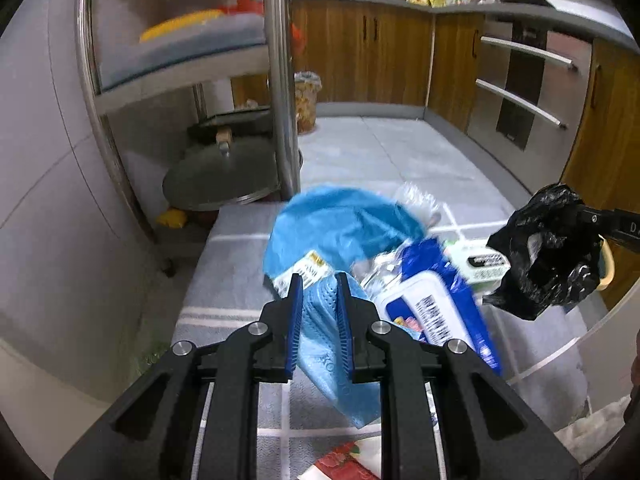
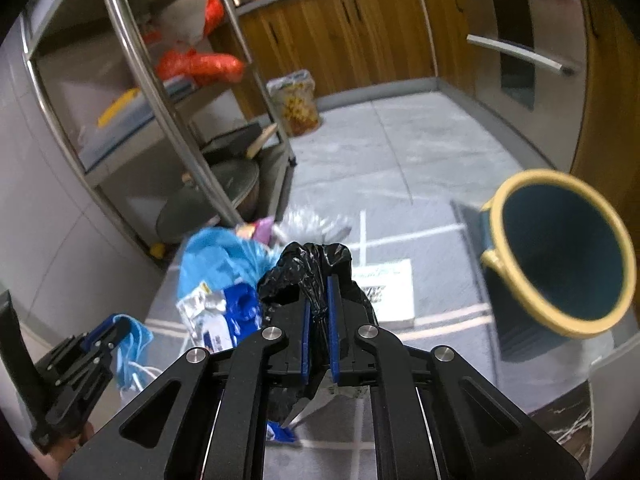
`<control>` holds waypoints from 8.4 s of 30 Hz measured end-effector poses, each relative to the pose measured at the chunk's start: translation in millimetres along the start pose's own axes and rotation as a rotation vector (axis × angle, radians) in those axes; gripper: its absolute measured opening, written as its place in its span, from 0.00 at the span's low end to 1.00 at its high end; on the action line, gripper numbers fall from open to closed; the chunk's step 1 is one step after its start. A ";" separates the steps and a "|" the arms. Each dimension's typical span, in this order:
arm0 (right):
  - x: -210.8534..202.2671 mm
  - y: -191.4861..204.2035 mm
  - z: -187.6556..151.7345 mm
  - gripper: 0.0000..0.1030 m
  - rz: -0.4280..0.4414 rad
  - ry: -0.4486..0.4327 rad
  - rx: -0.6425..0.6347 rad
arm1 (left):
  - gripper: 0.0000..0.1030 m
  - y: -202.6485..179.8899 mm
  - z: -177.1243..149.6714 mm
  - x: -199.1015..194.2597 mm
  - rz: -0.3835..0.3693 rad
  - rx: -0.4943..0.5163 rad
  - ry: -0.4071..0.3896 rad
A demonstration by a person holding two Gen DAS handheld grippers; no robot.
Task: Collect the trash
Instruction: 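Carry both items over the teal bin and open both tools to drop them, then move both tools back over the trash on the mat, then grasp the wet-wipes pack with the right tool and lift it, then grasp the white cloth with the left tool while the right tool holds the wipes pack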
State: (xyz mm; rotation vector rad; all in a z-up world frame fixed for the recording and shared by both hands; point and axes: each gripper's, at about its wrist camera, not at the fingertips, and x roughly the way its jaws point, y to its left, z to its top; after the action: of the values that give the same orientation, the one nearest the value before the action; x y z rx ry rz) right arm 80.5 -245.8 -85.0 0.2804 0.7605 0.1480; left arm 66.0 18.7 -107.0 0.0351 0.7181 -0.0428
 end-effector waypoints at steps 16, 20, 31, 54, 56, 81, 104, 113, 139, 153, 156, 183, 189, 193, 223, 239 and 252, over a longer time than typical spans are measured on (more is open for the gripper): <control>-119.5 -60.6 76.3 0.08 -0.085 -0.214 0.001 | 0.16 -102.3 62.4 -80.9 -0.216 0.120 -0.283; -128.7 -105.5 85.3 0.08 -0.132 -0.225 0.046 | 0.16 -147.7 69.3 -85.0 -0.306 0.176 -0.304; -90.9 -231.0 76.6 0.08 -0.273 -0.138 0.229 | 0.16 -262.8 77.9 -42.9 -0.481 0.252 -0.252; -1.7 -323.6 67.6 0.08 -0.376 0.028 0.356 | 0.16 -407.0 77.7 129.0 -0.535 0.404 0.046; 2.6 -324.8 65.4 0.08 -0.381 0.041 0.362 | 0.16 -408.4 73.9 136.9 -0.527 0.414 0.054; -3.2 -308.1 79.5 0.64 -0.394 -0.003 0.366 | 0.75 -370.7 93.3 117.6 -0.433 0.375 -0.028; -105.6 -139.0 86.1 0.95 -0.265 -0.354 0.198 | 0.95 -189.6 102.8 -33.3 -0.207 0.253 -0.184; -101.1 -72.6 71.6 0.95 -0.156 -0.304 0.244 | 0.95 -107.1 75.6 -75.9 -0.099 0.186 -0.196; -30.2 2.9 24.5 0.95 -0.163 -0.064 0.191 | 0.95 -14.9 -72.0 -16.5 -0.018 0.114 0.123; 5.1 44.4 -17.0 0.95 -0.116 0.011 -0.063 | 0.95 -27.7 -91.8 -0.3 -0.121 0.187 0.192; 8.1 40.9 -18.7 0.95 -0.108 0.029 -0.014 | 0.95 -27.1 -95.4 -0.7 -0.113 0.198 0.193; 46.8 46.6 -43.0 0.92 -0.025 0.146 -0.088 | 0.87 -6.8 -84.4 12.3 -0.041 0.077 0.213; 78.4 57.9 -51.0 0.72 0.026 0.223 -0.125 | 0.87 -0.6 -74.7 15.0 -0.028 0.064 0.184; 99.1 54.2 -55.3 0.70 0.068 0.281 -0.094 | 0.87 4.0 -67.6 19.5 -0.025 0.056 0.168; 67.0 86.2 -48.7 0.12 0.270 0.436 -0.139 | 0.87 9.8 -38.4 7.2 -0.029 0.021 0.080; -2.5 23.2 21.1 0.12 0.128 0.251 -0.129 | 0.87 -26.4 -7.5 32.8 -0.091 0.071 0.068; 3.1 -35.9 31.6 0.12 0.083 0.239 -0.092 | 0.50 -87.2 -35.3 98.1 -0.191 0.142 0.256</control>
State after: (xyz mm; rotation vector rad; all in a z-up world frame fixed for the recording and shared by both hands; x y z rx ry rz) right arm 105.9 -285.5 -76.1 0.2090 0.9767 0.2982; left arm 112.1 -69.3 -199.6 0.1093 0.9717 -0.2761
